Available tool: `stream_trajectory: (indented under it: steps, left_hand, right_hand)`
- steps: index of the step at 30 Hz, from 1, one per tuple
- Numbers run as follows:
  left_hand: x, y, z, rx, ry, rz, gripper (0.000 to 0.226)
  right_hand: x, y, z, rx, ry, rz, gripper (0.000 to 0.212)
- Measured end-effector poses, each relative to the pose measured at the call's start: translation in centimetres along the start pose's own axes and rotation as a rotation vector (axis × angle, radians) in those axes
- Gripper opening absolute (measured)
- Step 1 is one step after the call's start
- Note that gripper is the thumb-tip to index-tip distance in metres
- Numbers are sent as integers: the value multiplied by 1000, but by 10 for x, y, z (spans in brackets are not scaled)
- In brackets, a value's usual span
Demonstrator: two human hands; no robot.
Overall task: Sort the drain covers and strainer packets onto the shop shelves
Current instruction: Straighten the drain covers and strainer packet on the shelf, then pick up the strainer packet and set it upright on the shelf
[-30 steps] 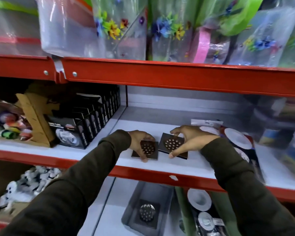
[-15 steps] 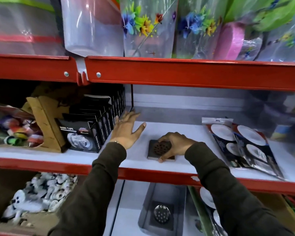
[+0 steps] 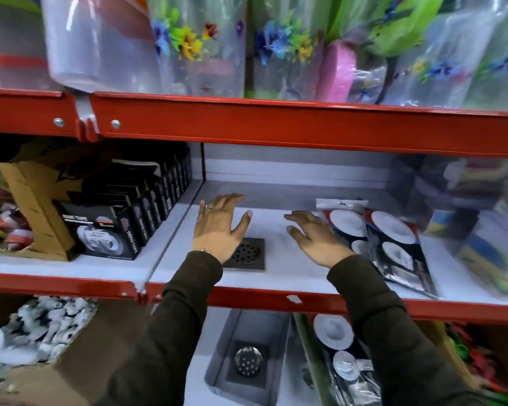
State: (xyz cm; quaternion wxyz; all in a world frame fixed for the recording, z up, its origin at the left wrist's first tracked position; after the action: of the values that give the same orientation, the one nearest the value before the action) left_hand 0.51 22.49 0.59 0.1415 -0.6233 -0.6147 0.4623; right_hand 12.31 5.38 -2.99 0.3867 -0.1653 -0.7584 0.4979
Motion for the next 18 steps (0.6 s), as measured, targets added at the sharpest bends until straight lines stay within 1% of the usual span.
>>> stream_trajectory:
  steps: [1, 3, 5, 6, 8, 10, 11, 12, 14, 18]
  left_hand:
    - [-15, 4, 2, -21, -16, 50, 46]
    - [-51, 23, 6, 1, -51, 183, 39]
    - [-95, 55, 11, 89, -45, 281, 33]
    - [-117, 73, 14, 140, -20, 279, 32]
    - [-160, 107, 21, 223, 29, 186, 37]
    - [-189, 135, 30, 285, 25, 41, 46]
    - [-197, 146, 35, 324, 19, -23, 48]
    - [-203, 155, 39, 359, 15, -67, 48]
    - [-212, 165, 43, 382, -6, -98, 42]
    - [-203, 155, 49, 298, -159, -46, 36]
  right_hand:
    - [-17, -16, 6, -86, 43, 24, 45]
    - [-59, -48, 23, -251, 175, 58, 45]
    - [-107, -73, 45, -350, 356, 14, 46]
    - [-129, -81, 58, -371, 454, -17, 48]
    - [-169, -90, 87, -361, 643, 7, 53]
    - [-200, -92, 114, -265, 801, 62, 58]
    - [-210, -89, 123, -201, 846, 59, 58]
    - [-215, -87, 127, -156, 855, 37, 58]
    - [-218, -87, 125, -159, 789, -58, 55]
    - [-204, -98, 105, -337, 528, -322, 54]
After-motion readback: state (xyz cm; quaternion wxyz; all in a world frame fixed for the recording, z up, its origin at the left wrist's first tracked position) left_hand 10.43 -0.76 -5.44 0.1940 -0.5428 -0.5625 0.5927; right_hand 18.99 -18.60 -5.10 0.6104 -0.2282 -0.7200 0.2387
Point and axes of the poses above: each hand's wrist, its own z-axis away from the middle knuckle, its own y-axis out of the palm, x = y × z, the point moved 9 cm from there along -z, towards the middle knuckle, and after that the axes turned 4 degrees about -x, right-handed, at the moved point
